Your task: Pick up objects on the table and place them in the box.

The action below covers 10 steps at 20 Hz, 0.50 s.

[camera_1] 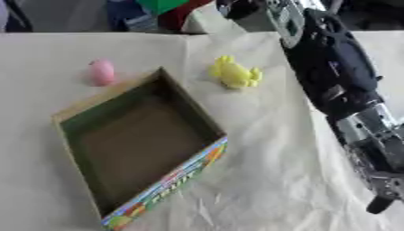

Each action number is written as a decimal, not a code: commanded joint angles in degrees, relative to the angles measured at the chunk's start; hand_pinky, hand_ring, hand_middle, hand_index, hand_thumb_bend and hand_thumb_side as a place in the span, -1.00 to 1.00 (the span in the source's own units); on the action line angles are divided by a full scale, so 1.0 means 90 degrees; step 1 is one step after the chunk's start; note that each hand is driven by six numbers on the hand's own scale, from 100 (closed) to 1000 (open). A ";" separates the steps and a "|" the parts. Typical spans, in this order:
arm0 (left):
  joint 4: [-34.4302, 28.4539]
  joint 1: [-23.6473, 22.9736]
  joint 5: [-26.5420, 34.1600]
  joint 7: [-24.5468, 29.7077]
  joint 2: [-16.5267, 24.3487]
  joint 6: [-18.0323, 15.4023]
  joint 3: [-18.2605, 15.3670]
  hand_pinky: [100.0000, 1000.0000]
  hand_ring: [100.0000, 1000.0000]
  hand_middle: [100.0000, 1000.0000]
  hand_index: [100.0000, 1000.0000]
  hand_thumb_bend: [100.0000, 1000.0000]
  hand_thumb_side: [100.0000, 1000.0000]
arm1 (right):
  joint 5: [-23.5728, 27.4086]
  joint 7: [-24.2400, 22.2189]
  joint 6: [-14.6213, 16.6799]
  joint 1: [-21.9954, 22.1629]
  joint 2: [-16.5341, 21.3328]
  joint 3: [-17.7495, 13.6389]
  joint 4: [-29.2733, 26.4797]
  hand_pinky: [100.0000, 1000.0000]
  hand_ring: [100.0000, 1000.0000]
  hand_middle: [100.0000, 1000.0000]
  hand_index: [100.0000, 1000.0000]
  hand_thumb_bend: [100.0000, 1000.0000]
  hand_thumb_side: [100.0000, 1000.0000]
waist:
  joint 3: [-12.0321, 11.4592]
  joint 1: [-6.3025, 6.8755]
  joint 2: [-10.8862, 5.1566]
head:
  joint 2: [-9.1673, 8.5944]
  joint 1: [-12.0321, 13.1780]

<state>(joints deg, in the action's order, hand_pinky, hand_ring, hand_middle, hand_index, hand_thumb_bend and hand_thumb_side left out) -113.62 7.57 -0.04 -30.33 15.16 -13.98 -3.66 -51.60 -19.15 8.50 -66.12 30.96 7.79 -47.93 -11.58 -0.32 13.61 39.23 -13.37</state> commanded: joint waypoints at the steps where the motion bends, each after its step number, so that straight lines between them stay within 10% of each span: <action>1: -0.0108 0.0044 -0.0013 0.0026 0.0162 -0.0003 0.0005 -0.12 0.15 0.20 0.41 -1.00 0.91 | -0.0064 -0.0212 0.0137 -0.0204 0.0132 -0.0033 0.0188 0.43 0.59 0.50 0.83 -1.00 -0.37 | 0.0003 0.0008 -0.0102 | -0.0016 -0.0029; 5: -0.0108 0.0052 -0.0021 0.0032 0.0169 0.0000 0.0009 -0.12 0.15 0.20 0.40 -1.00 0.91 | -0.0102 -0.0554 0.0344 -0.0224 0.0238 0.0007 0.0334 0.45 0.63 0.56 0.85 -1.00 -0.22 | 0.0017 -0.0011 -0.0094 | -0.0020 -0.0027; 10: -0.0108 0.0047 -0.0028 0.0036 0.0166 0.0018 0.0011 -0.12 0.15 0.20 0.40 -1.00 0.92 | -0.0045 -0.0866 0.0485 -0.0183 0.0369 -0.0001 0.0501 0.49 0.66 0.59 0.88 -1.00 0.44 | 0.0029 -0.0026 -0.0095 | -0.0045 -0.0005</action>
<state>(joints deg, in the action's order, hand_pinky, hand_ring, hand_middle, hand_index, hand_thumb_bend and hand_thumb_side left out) -113.62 7.58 -0.03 -30.07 15.17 -13.85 -3.61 -52.15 -26.23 12.54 -66.56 32.21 7.98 -43.29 -11.35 -0.66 13.63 39.22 -13.50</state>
